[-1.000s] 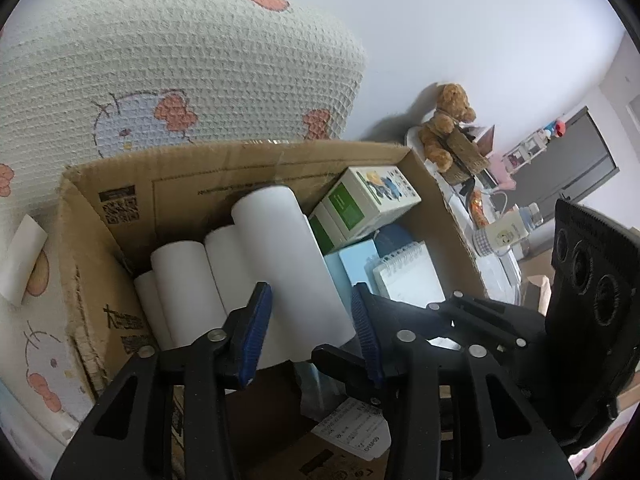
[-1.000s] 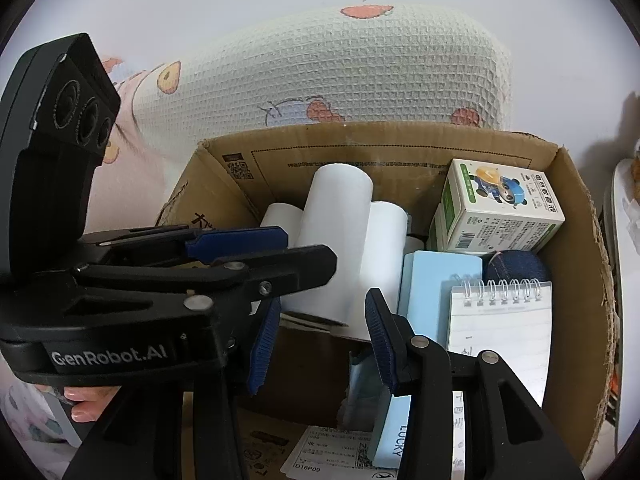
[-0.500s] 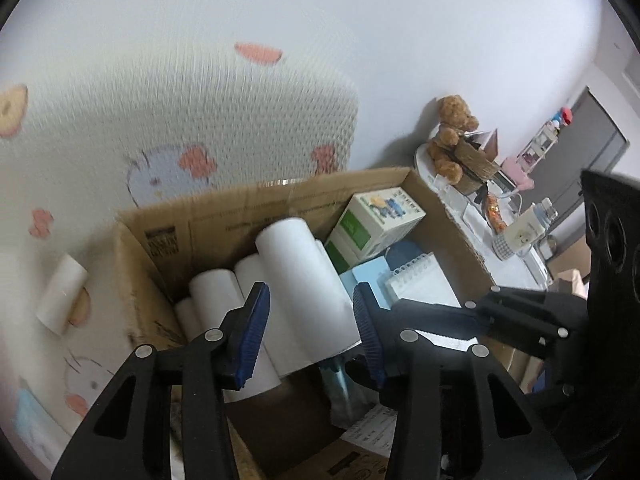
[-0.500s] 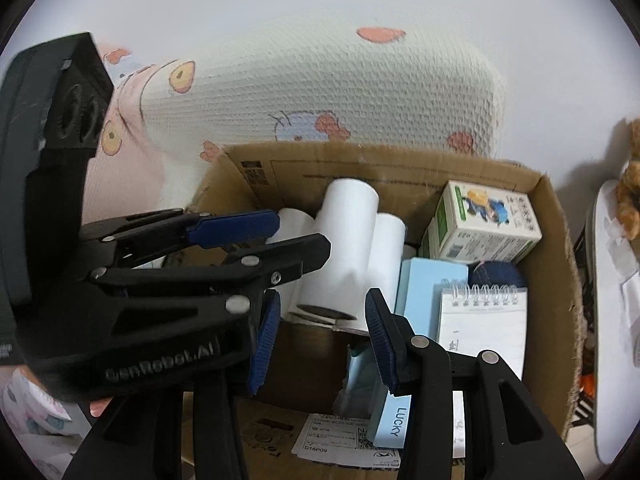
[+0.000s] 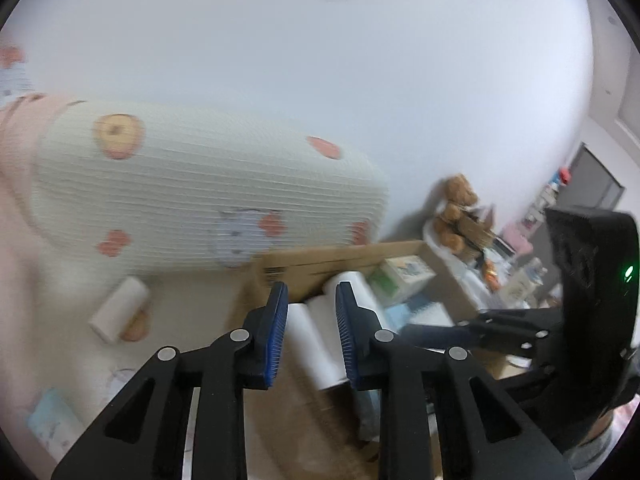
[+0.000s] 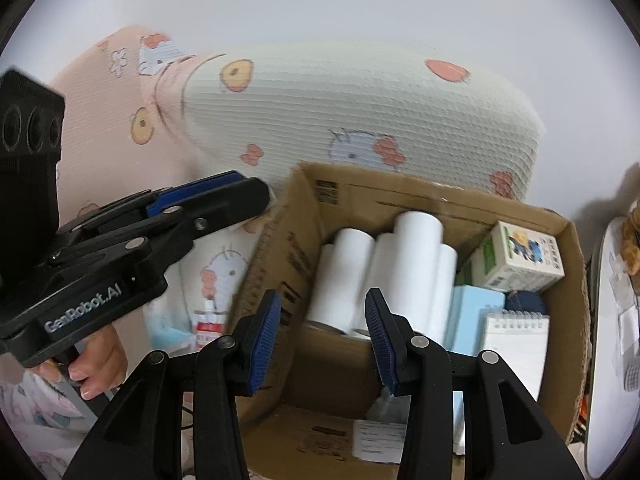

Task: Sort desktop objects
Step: 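Open the left gripper and withdraw it from the box, then move the left gripper over the last white paper tube on the mat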

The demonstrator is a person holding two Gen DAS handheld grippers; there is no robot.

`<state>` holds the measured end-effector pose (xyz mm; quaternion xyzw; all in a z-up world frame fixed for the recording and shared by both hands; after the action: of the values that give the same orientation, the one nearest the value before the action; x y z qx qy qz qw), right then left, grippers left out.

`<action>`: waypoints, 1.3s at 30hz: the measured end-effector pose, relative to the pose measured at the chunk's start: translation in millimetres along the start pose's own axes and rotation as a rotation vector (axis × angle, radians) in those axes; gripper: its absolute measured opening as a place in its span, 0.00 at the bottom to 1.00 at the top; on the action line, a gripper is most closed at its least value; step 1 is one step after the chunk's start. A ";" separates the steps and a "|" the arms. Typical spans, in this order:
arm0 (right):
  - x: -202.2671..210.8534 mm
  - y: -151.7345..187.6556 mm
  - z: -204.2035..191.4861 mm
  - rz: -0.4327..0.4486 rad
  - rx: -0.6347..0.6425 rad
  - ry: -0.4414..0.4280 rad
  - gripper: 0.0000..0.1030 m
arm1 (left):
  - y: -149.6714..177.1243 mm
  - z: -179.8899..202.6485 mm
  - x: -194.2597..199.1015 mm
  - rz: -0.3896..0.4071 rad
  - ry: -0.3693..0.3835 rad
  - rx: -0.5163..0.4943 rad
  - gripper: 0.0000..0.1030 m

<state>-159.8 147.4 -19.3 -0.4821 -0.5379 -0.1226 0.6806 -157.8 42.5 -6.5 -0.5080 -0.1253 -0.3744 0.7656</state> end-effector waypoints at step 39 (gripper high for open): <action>-121.5 -12.8 -167.5 0.120 0.214 -0.022 0.39 | 96.1 -244.1 33.0 -0.149 -0.264 0.326 0.36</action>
<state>-113.3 -33.8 -108.6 -0.4392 -0.5258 -0.0182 0.7283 -113.7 -165.4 -163.9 -0.4113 -0.3208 -0.3348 0.7848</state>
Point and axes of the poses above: each gripper's, at about its wrist camera, not at the fingertips, and x roughly against the way its jaws point, z to its right, y to its underside, the point moved 3 cm from there along -x, roughly the way its jaws point, and after that the axes turned 6 degrees about x, right-handed, at the moved point
